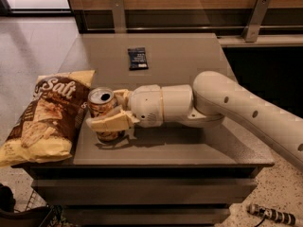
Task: Move orange can near brown chip bag
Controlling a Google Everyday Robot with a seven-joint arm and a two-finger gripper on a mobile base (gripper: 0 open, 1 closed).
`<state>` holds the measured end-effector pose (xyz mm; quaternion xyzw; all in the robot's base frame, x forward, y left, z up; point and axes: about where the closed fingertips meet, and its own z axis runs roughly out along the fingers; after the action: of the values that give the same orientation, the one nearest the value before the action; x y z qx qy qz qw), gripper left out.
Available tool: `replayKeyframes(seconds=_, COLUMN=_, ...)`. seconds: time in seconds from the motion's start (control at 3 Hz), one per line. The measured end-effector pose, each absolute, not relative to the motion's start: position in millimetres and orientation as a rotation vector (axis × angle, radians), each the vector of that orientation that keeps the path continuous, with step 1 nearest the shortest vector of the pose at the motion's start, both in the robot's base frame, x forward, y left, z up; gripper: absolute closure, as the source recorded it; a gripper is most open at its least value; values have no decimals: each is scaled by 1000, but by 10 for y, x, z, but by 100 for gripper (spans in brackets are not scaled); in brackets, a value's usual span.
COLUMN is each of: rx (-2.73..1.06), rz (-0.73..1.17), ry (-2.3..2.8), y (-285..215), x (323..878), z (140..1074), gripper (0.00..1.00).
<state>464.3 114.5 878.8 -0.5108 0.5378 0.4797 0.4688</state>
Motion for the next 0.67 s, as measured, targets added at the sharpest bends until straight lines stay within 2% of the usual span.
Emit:
replayKeyframes(seconds=0.33, rx=-1256, rz=1178, ry=1316, y=1163, x=4632, z=8792, gripper=28)
replayKeyframes(seconds=0.67, rx=-1262, rz=1181, ry=1313, y=1189, x=4616, z=8799, gripper=0)
